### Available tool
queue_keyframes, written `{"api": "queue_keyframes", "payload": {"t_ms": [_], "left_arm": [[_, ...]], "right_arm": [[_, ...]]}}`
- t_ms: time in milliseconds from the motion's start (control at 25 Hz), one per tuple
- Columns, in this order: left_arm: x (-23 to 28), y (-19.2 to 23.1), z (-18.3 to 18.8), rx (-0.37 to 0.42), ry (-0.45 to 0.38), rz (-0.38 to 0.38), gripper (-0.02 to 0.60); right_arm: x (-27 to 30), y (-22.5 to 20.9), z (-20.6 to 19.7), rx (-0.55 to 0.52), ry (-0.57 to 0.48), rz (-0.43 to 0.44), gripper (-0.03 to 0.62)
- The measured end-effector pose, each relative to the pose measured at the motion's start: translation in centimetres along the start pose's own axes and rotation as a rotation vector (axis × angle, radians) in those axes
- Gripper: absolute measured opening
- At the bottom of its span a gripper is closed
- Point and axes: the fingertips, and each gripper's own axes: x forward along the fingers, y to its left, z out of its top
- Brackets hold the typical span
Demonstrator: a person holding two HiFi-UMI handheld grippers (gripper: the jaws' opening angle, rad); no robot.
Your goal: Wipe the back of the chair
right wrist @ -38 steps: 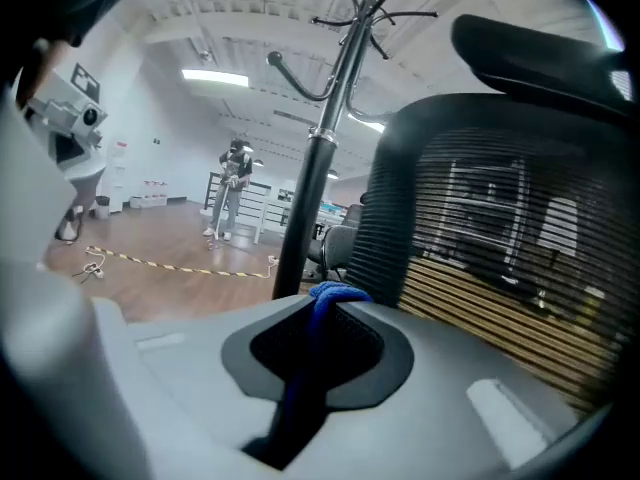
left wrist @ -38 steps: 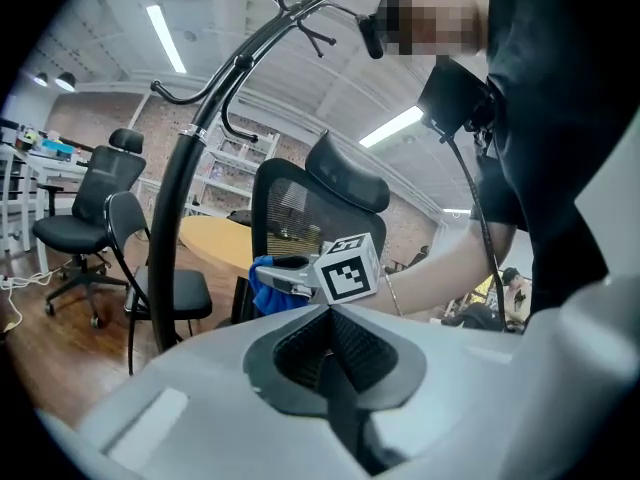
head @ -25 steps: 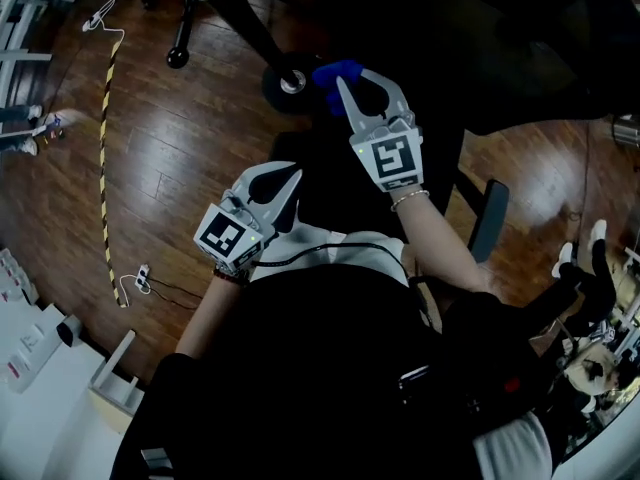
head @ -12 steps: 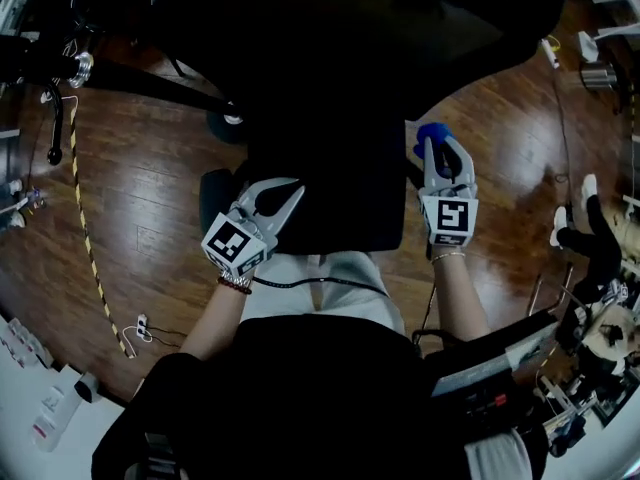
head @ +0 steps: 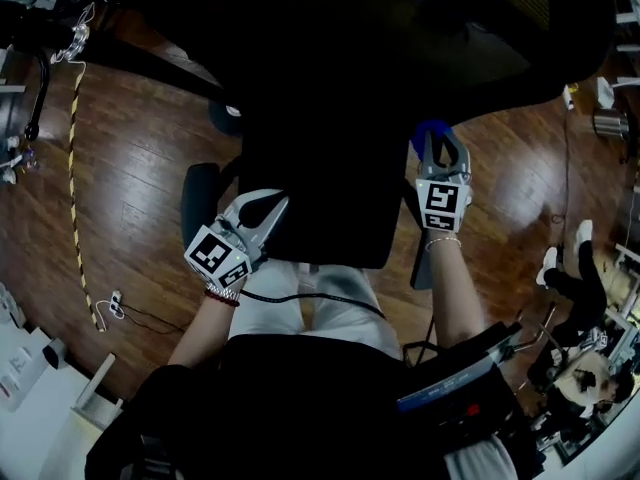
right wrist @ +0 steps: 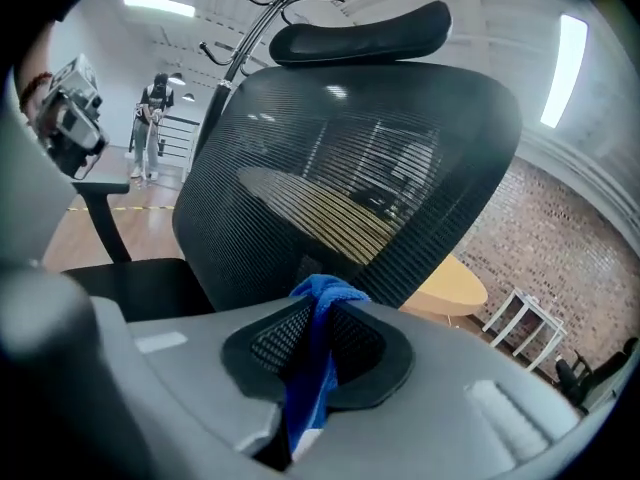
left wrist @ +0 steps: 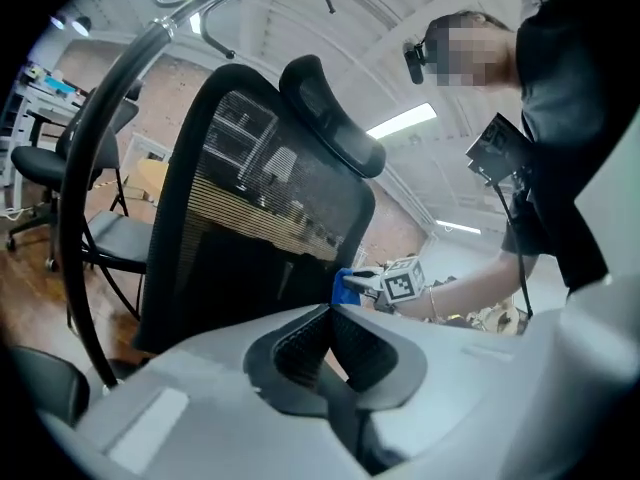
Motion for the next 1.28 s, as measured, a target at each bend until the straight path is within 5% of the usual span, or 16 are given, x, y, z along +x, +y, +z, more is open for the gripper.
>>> {"api": "queue_keyframes", "payload": {"t_ms": [160, 360, 760, 1280], "left_arm": [[-0.6, 0.0, 0.9, 0.005, -0.031, -0.016, 0.005], [-2.3, 0.7, 1.1, 0.001, -0.05, -0.019, 0.005], [-8.1, 4.3, 1.8, -0.001, -0.075, -0.008, 0.005], [-16.2, 10.4, 1.5, -0.03, -0.078, 0.058, 0.005]], "right_arm": [[0.8, 0.7, 0.7, -0.02, -0.038, -0.005, 0.034], [2.7, 3.8, 2.8, -0.058, -0.064, 0.093, 0.034], [7.1, 17.3, 9.1, -0.177, -0.132, 0.286, 0.034], [10.8, 31.4, 16.0, -0.095, -0.224, 0.392, 0.034]]}}
